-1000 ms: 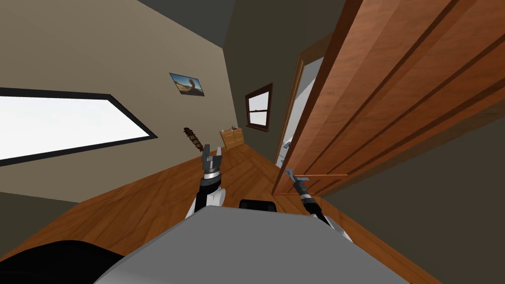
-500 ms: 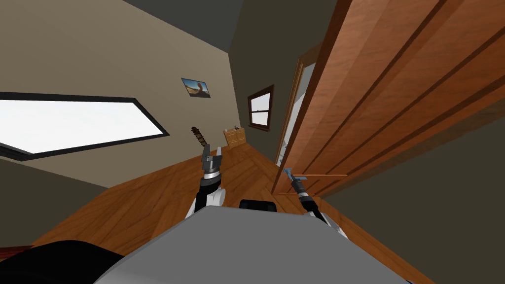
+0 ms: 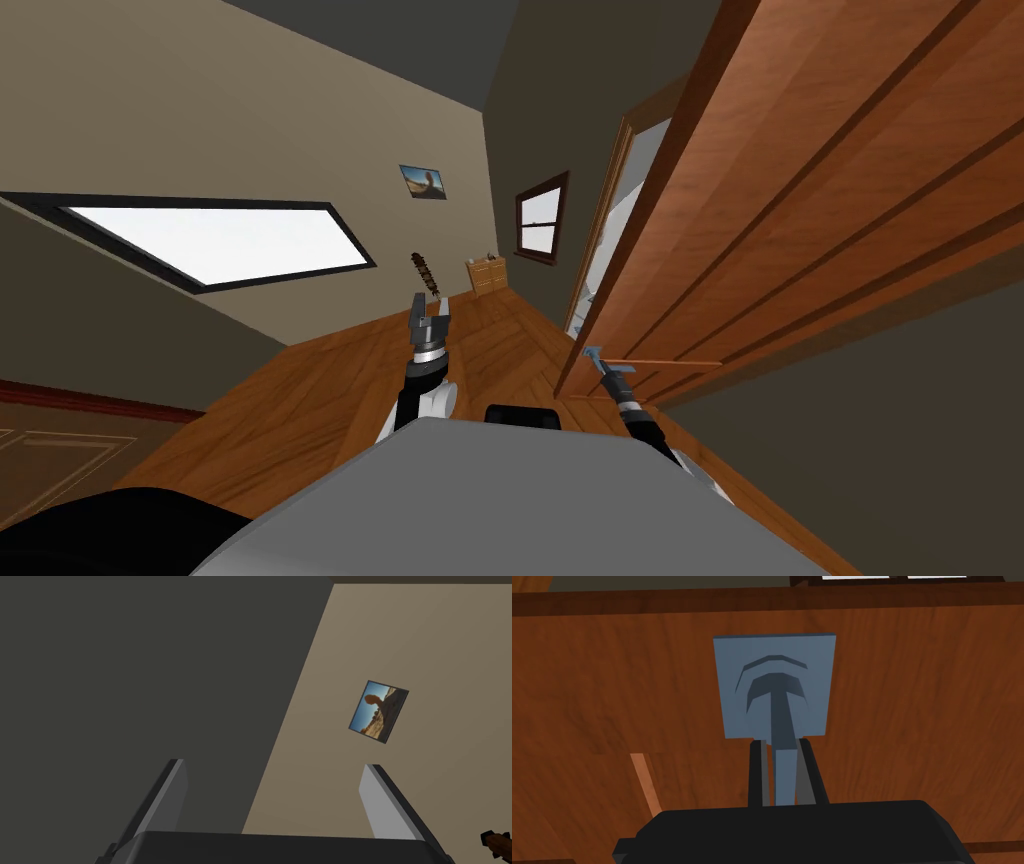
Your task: Pull the door open
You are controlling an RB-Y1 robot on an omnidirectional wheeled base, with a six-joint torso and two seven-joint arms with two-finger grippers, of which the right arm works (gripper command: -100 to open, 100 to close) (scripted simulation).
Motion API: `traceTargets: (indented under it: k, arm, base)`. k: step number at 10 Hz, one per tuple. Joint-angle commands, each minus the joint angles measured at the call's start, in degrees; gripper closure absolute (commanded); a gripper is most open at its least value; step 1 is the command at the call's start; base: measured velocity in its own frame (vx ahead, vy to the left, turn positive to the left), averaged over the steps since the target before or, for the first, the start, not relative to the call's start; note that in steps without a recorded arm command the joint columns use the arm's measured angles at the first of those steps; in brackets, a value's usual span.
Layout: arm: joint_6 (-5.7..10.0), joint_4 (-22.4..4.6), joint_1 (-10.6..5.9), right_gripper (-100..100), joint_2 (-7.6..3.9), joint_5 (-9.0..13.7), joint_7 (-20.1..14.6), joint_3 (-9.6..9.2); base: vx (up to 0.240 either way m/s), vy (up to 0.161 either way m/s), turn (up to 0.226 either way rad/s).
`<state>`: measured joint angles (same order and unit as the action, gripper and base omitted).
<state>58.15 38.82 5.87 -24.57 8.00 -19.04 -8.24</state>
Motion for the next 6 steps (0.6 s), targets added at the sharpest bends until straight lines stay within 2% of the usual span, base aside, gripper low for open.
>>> traceTargets:
  k: [1, 4, 6]
  arm:
    - [1.72, -0.8, 0.85, 100, -0.48, 0.0, -0.9, -0.56]
    - [3.77, -2.0, 1.64, 100, -1.53, 0.3, -1.8, -0.65]
    - [6.00, -3.3, 2.51, 100, -2.68, 0.7, -2.9, -0.76]
  base:
    - [-0.166, -0.049, 0.175]
    - [-0.107, -0.045, 0.130]
    - [-0.149, -0.074, 0.197]
